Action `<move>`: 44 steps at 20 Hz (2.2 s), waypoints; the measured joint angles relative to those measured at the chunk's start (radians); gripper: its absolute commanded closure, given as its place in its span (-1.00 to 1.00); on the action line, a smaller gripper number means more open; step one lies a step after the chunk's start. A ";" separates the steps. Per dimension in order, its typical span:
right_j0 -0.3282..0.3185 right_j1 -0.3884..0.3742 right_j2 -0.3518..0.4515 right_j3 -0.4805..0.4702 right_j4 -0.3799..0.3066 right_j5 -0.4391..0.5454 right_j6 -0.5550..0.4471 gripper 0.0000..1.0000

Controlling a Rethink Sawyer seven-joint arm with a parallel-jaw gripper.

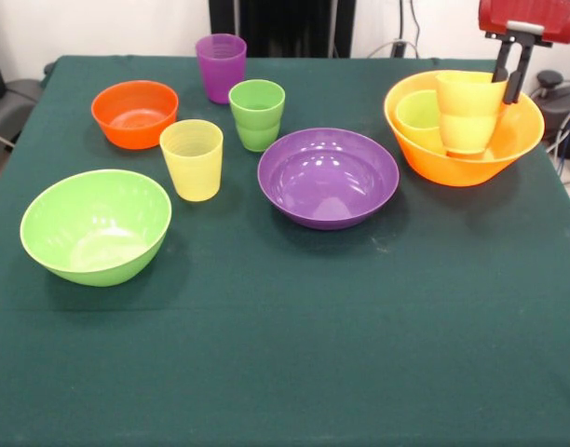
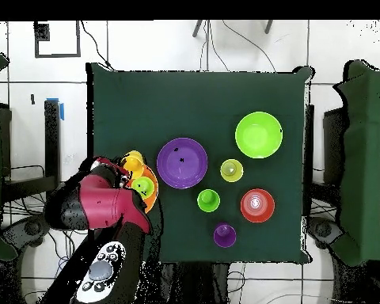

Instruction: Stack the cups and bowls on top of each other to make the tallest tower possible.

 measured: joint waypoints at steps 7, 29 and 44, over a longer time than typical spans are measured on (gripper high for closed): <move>0.001 -0.004 0.000 0.000 0.001 0.000 0.000 1.00; 0.018 -0.005 0.006 0.000 0.034 0.000 0.000 1.00; 0.029 -0.003 0.006 0.000 0.034 0.000 0.000 1.00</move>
